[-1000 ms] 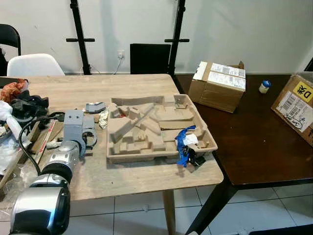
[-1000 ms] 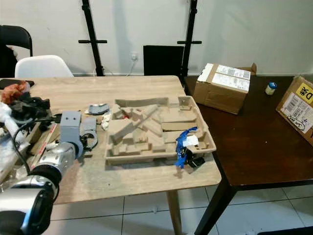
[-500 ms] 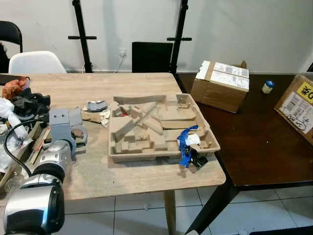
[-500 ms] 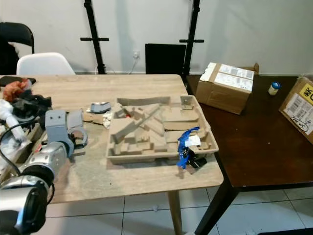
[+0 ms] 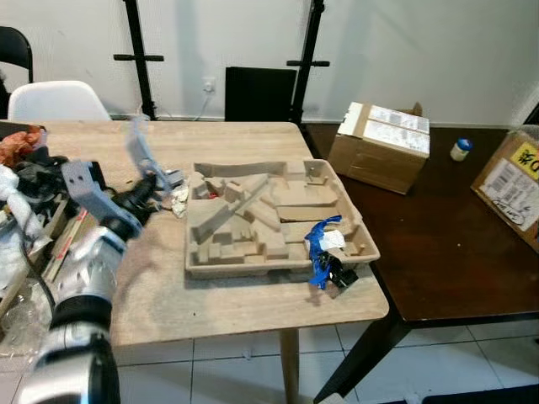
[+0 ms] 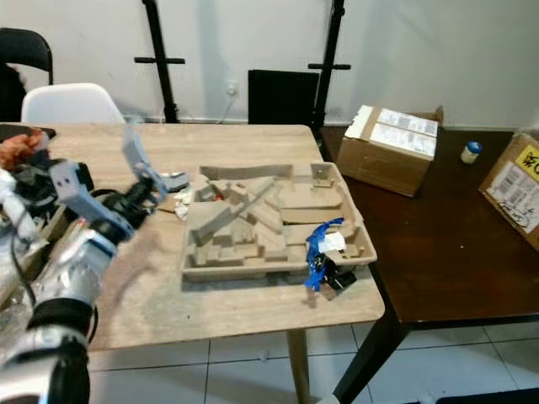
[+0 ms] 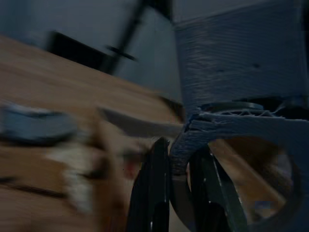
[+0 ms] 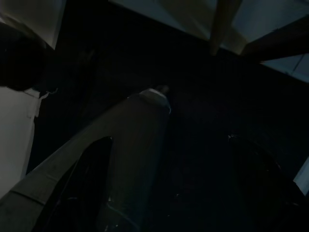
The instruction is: Picking trash to rubbish bin
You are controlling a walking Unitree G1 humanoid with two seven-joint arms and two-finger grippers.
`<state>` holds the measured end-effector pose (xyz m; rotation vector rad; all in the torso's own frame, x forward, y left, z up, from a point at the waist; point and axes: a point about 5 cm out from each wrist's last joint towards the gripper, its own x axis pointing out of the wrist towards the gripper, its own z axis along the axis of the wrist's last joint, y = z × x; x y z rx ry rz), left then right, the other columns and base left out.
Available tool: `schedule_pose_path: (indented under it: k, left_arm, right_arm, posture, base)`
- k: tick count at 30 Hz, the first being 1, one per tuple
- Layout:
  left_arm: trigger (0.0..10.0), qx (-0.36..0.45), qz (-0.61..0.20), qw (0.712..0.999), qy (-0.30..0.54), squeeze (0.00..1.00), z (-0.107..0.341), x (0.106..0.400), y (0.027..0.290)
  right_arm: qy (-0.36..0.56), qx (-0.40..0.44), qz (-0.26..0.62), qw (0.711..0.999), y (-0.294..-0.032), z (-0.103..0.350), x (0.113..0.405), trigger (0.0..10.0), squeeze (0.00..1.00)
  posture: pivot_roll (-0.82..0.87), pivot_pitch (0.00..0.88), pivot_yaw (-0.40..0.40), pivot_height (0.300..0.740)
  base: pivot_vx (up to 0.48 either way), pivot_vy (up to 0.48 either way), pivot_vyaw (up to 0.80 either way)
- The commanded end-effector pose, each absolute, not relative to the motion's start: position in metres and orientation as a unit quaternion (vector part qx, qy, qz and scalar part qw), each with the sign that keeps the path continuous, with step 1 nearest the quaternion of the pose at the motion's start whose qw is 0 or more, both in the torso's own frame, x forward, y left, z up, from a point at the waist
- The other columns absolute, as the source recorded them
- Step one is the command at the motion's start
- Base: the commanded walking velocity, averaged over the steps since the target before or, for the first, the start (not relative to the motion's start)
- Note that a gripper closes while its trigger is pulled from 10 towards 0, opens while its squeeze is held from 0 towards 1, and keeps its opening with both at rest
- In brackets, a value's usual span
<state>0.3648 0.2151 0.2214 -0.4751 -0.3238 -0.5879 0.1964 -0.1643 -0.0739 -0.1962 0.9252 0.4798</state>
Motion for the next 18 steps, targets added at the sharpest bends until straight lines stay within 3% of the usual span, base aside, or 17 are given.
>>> schedule_pose_path:
  k: [1, 4, 5, 11, 12, 14, 18]
  left_arm:
    - [0.0, -0.235, -0.365, 0.888, -0.151, 0.0, 0.221, 0.352, 0.203]
    - [0.0, -0.205, -0.472, 0.852, -0.096, 0.0, 0.206, 0.324, 0.189]
    - [0.0, -0.205, -0.472, 0.852, -0.096, 0.0, 0.206, 0.324, 0.189]
    - [0.0, -0.19, -0.599, 0.777, -0.028, 0.0, 0.193, 0.274, 0.156]
    - [0.0, -0.19, -0.599, 0.777, -0.028, 0.0, 0.193, 0.274, 0.156]
    - [0.0, -0.141, -0.644, 0.749, 0.056, 0.0, 0.174, 0.257, 0.135]
    - [0.0, -0.087, -0.663, 0.729, 0.146, 0.0, 0.15, 0.245, 0.128]
  right_arm:
    - [0.457, -0.094, 0.224, 0.856, -0.168, -0.078, 0.188, 10.0, 0.0]
    - [0.455, -0.096, 0.226, 0.856, -0.167, -0.077, 0.191, 10.0, 0.0]
    - [0.455, -0.096, 0.226, 0.856, -0.167, -0.077, 0.191, 10.0, 0.0]
    - [0.452, -0.103, 0.228, 0.856, -0.169, -0.075, 0.195, 10.0, 0.0]
    - [0.452, -0.103, 0.228, 0.856, -0.169, -0.075, 0.195, 10.0, 0.0]
    - [0.453, -0.108, 0.23, 0.854, -0.171, -0.075, 0.196, 10.0, 0.0]
    - [0.453, -0.11, 0.231, 0.854, -0.171, -0.074, 0.197, 10.0, 0.0]
  posture:
    - [0.12, 0.099, -0.075, 0.74]
    - [0.12, 0.09, -0.076, 0.74]
    - [0.12, 0.09, -0.076, 0.74]
    - [0.14, 0.086, -0.091, 0.74]
    - [0.14, 0.086, -0.091, 0.74]
    - [0.13, 0.086, -0.095, 0.74]
    - [0.14, 0.085, -0.095, 0.74]
  base:
    - [0.0, 0.0, 0.0]
    - [0.0, 0.0, 0.0]
    - [0.0, 0.0, 0.0]
    - [0.0, 0.0, 0.0]
    - [0.0, 0.0, 0.0]
    - [0.0, 0.0, 0.0]
    - [0.0, 0.0, 0.0]
